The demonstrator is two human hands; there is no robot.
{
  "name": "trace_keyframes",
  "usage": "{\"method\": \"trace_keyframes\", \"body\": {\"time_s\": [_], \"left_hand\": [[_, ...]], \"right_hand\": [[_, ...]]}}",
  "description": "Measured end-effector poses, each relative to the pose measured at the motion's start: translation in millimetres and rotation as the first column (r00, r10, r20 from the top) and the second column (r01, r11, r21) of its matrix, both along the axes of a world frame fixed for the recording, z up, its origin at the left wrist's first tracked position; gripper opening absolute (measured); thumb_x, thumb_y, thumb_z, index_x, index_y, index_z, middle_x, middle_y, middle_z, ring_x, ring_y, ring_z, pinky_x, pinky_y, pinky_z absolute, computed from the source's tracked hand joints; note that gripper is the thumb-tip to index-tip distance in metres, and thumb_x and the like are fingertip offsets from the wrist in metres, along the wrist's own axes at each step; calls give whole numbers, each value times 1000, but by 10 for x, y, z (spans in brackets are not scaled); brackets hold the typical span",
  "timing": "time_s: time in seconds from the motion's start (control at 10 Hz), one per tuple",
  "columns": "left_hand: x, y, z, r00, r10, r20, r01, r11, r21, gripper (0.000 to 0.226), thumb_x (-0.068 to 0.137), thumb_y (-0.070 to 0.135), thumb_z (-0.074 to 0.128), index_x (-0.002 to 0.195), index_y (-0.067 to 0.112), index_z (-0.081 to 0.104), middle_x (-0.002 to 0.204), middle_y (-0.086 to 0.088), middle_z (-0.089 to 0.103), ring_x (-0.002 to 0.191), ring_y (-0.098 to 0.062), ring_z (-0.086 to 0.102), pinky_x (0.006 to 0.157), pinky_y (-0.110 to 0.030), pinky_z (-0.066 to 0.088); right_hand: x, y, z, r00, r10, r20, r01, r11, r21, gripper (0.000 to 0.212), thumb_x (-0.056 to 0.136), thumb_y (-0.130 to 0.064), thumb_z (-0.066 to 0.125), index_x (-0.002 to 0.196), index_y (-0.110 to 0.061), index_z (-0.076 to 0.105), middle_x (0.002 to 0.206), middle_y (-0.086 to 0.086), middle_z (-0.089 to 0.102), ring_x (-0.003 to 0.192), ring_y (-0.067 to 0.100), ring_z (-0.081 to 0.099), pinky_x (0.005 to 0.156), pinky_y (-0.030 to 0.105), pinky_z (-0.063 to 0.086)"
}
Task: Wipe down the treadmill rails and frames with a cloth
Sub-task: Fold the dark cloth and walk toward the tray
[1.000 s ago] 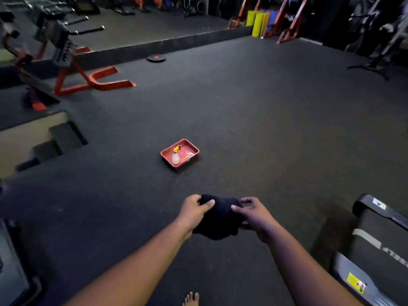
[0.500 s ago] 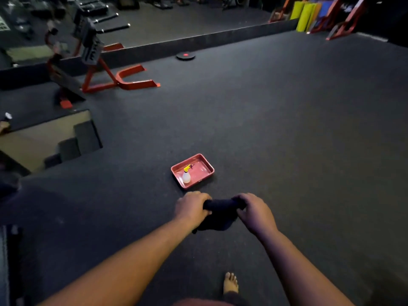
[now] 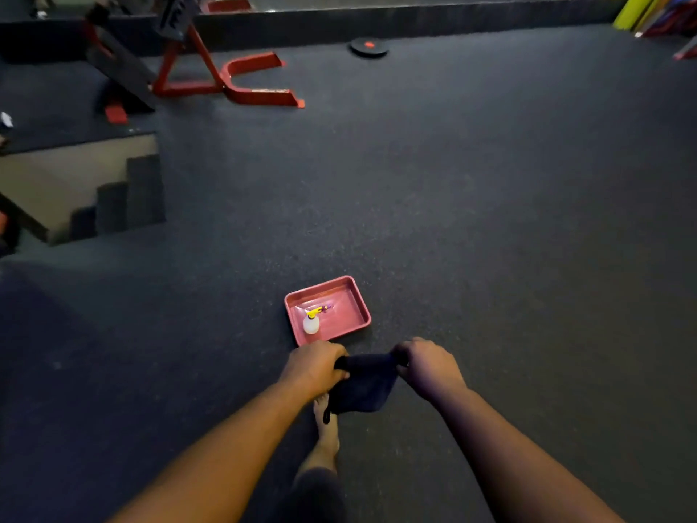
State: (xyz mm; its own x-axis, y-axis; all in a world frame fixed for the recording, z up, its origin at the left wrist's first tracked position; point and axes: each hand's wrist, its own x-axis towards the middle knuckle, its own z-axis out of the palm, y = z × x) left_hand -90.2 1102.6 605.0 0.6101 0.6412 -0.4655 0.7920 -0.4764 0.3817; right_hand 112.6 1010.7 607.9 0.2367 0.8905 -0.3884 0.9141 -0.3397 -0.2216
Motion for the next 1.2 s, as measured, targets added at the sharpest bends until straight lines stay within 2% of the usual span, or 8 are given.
{"method": "trace_keyframes", "body": {"time_s": [0.3,0.5,0.7,0.8,0.9,1.0,1.1,1.2], "left_hand": [[969,1910,-1256,991,133,-24,-136,981,-139,30,94,32,59,123,33,62,117,5,68,108,-20,64,88,-34,52],[1572,3003,-2441,980,199,29,-200,980,21,48,96,28,57,143,31,48,148,7,50,132,-14,51,107,-34,44],[1786,3250,-3503,978,208,-19,-207,978,41,52,98,23,52,149,28,41,157,8,36,143,-12,36,116,-33,32],[1791,3126,-4255,979,81,-185,-83,997,-2,51,103,30,41,153,24,31,162,5,26,149,-13,24,123,-41,12],[1691,2892,-4724,959,120,-257,-149,984,-96,61,102,47,38,155,22,24,163,3,24,150,-13,21,124,-47,6],[1625,2819,-4719,914,379,-145,-402,893,-203,67,99,53,44,155,20,28,161,1,29,148,-15,26,122,-42,17],[1675,2832,-4469,754,656,-35,-620,693,-367,69,95,54,52,152,19,36,157,-1,37,144,-18,34,116,-31,28],[1780,2938,-3861,457,889,-4,-724,369,-583,86,82,73,54,149,20,41,153,-3,44,139,-16,42,113,-29,32]], "right_hand": [[967,2093,-1199,999,20,-30,-24,990,-136,29,89,-28,61,117,-34,64,111,-4,60,98,21,63,79,39,55],[1618,3351,-2338,998,51,-47,-52,998,-23,30,90,-27,62,120,-31,64,112,-3,58,97,22,63,73,35,52],[1875,3701,-3418,991,98,-91,-102,994,-42,31,92,-24,61,123,-29,62,115,-3,56,98,21,62,75,36,54],[1908,3636,-4220,981,129,-148,-159,964,-212,40,94,-20,56,133,-29,58,134,-1,54,115,23,59,92,36,51],[1893,3498,-4672,967,-29,-254,-48,956,-291,44,93,-23,59,137,-24,57,139,4,56,120,23,58,98,31,45],[1880,3472,-4674,908,-242,-342,144,946,-289,43,93,-30,64,135,-19,60,131,6,63,113,21,62,90,25,45],[1867,3533,-4404,749,-442,-493,348,896,-275,43,94,-32,66,133,-16,60,127,5,66,106,15,63,86,20,43],[1887,3650,-3712,380,-606,-699,576,746,-333,48,97,-26,62,141,-14,51,141,-1,54,121,9,52,104,25,40]]}}
